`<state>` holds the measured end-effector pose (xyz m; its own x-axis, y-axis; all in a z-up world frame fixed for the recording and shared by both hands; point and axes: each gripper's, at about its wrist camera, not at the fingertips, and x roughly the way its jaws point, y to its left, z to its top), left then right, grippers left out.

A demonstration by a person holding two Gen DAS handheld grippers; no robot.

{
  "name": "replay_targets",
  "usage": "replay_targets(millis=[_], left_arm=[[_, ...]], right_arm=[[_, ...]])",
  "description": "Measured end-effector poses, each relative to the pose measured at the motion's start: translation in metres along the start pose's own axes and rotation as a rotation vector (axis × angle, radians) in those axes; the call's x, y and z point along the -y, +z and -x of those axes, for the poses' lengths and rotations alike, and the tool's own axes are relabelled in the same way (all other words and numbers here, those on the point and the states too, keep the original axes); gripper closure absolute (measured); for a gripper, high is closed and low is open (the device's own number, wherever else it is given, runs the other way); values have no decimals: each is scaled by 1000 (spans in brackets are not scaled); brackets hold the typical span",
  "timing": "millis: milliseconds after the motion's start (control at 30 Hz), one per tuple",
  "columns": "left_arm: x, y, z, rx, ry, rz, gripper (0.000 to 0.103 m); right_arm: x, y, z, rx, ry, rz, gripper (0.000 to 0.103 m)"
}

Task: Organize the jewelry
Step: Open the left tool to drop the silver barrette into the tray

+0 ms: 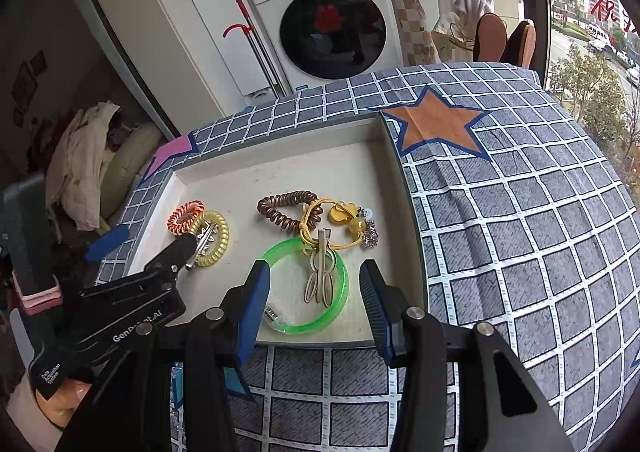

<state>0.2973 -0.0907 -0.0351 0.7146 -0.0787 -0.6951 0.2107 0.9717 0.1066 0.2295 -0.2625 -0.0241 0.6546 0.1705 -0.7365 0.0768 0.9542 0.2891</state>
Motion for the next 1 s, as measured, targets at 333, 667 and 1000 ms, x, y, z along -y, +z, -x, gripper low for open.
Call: replay_targets(millis=[333, 667, 1000], left_arm=[[-5, 2, 9, -11, -11, -14, 0], [-14, -5, 19, -46, -22, 8, 0], [-22, -28, 32, -75, -33, 43, 0]], right_arm=[[-3, -2, 2, -7, -14, 6, 52], [-17, -3, 0, -21, -61, 61, 29], [-21, -14, 7, 12, -86, 84, 0]])
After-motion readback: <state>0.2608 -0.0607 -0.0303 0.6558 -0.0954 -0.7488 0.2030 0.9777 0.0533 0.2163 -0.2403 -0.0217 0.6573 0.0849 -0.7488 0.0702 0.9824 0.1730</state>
